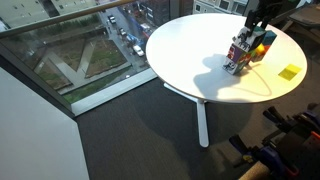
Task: Put the black and white cube on the top of the block stack
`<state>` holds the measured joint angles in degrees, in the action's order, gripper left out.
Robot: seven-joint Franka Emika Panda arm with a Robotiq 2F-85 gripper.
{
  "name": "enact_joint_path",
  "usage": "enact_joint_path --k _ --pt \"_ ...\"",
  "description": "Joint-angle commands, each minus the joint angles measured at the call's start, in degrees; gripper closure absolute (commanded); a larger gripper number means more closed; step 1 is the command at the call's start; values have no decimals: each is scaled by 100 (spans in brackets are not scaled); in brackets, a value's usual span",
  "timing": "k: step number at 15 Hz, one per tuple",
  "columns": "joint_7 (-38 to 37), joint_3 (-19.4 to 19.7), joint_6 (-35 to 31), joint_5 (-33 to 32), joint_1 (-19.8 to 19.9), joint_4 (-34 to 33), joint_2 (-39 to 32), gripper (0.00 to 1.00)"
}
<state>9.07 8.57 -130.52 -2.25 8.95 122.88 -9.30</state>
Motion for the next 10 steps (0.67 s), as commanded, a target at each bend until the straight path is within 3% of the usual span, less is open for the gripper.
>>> enact_joint_path --k 1,10 --pt "23 -17 171 86 49 -162 -53 0" --pt "153 -46 296 296 69 -127 76 0"
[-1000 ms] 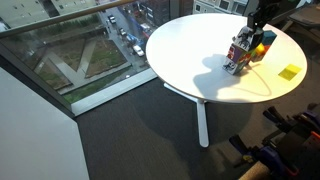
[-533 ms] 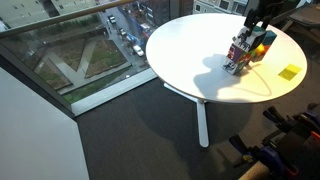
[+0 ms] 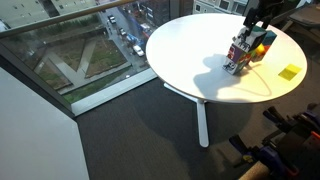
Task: Put the black and white cube on the top of the block stack
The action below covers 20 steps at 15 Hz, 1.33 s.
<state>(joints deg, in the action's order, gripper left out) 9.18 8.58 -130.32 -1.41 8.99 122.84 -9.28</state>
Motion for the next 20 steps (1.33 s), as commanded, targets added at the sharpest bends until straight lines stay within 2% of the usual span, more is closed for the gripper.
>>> enact_joint_path --k 1,9,20 --pt "166 -50 289 260 65 -108 109 0" --pt "80 9 423 240 49 29 533 0" --pt "-172 -7 174 311 -68 793 1822 0"
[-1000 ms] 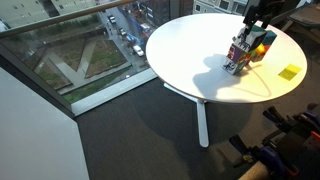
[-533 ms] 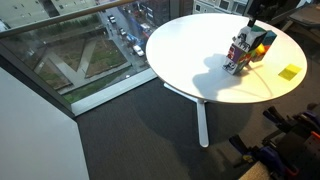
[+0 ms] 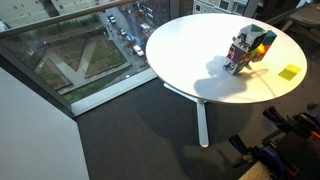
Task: Put the black and white cube on the top of the block stack
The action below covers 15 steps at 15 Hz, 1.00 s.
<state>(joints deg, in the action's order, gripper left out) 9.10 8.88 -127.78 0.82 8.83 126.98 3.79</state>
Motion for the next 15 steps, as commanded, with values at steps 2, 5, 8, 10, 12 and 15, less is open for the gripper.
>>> enact_joint_path --k 2,5,8,10,12,15 --pt "-289 -81 -33 56 -92 571 797 0" --pt "-412 -176 85 -5 -149 885 1233 0" --pt "-451 -266 445 -59 -212 1132 1619 0" --pt "-449 -318 697 -99 -240 1289 1873 0" --pt "-431 -366 964 -137 -253 1432 2131 0" --pt "-423 -423 1258 -176 -261 1606 2505 0"
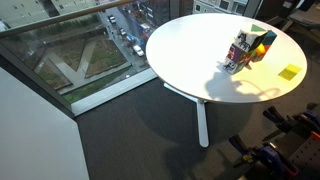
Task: Put the black and white cube on the top of the block stack
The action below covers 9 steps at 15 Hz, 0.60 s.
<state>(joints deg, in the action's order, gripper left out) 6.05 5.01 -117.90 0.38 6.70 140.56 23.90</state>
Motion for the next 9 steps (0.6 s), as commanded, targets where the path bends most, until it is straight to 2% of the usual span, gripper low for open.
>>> enact_joint_path --k 1,6,8,9 --pt "-141 -59 288 -134 -46 327 638 0" --pt "-151 -107 252 -117 -51 581 1140 0" --pt "-105 -90 362 -114 -56 594 1225 0" --pt "-38 -29 232 -53 -81 489 1001 0"
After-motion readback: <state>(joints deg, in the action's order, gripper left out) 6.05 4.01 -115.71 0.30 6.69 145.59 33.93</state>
